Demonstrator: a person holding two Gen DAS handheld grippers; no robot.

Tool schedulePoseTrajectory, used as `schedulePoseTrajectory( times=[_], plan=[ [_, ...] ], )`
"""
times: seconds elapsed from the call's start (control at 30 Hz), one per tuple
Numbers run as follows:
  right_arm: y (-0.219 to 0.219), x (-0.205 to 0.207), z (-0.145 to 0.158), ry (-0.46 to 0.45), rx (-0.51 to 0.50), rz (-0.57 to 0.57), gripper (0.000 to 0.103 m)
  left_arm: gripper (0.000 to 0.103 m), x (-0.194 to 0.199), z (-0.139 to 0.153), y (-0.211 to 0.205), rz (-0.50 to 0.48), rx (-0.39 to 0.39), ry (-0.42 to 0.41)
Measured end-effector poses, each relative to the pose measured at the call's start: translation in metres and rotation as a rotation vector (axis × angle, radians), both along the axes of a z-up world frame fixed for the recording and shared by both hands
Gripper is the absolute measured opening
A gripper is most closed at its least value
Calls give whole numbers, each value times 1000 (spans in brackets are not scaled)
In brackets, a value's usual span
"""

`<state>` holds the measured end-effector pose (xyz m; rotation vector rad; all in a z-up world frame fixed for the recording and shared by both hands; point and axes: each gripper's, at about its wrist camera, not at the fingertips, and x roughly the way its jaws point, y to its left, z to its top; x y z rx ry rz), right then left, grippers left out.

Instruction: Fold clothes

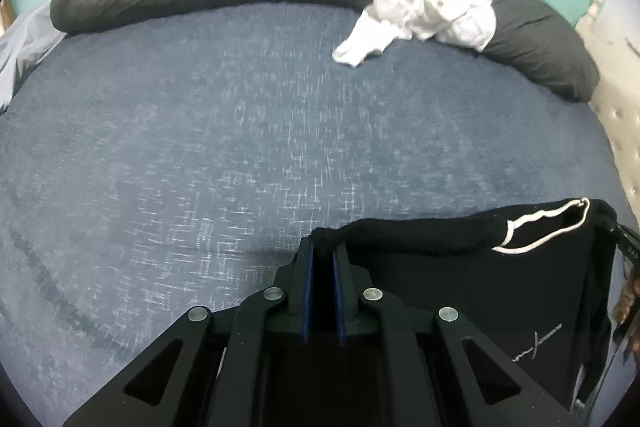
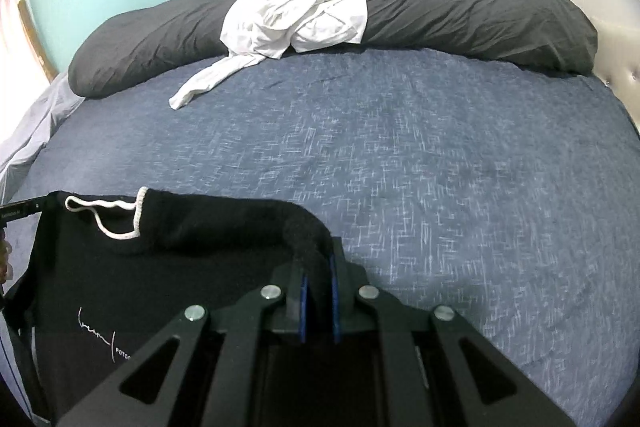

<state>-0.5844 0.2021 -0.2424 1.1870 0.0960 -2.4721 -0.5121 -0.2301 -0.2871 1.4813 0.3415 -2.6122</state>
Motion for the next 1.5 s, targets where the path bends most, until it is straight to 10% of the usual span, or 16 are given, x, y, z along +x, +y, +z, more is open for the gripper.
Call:
schedulePoseTrajectory(
  times=[0.37,0.57,0.87,1.1,1.5],
  plan=[
    [-6,-22,-50,-156,39,-12,13,18,-13,-47,2,15,39,-79],
    [11,-20,-42,-127,-36,-70,42,34,-3,-29,-8,72,72,-12],
    [-26,4,1,92,-32,78,42,34,-5,-5,49,-128,-17,81],
    [-76,-2,-27,-41,5,220,32,34,-29,-40,74,-150,-14,4],
    [-90,-41,-77,-160,86,90,30,34,-48,-59,60,-55,-6,-8]
  ],
)
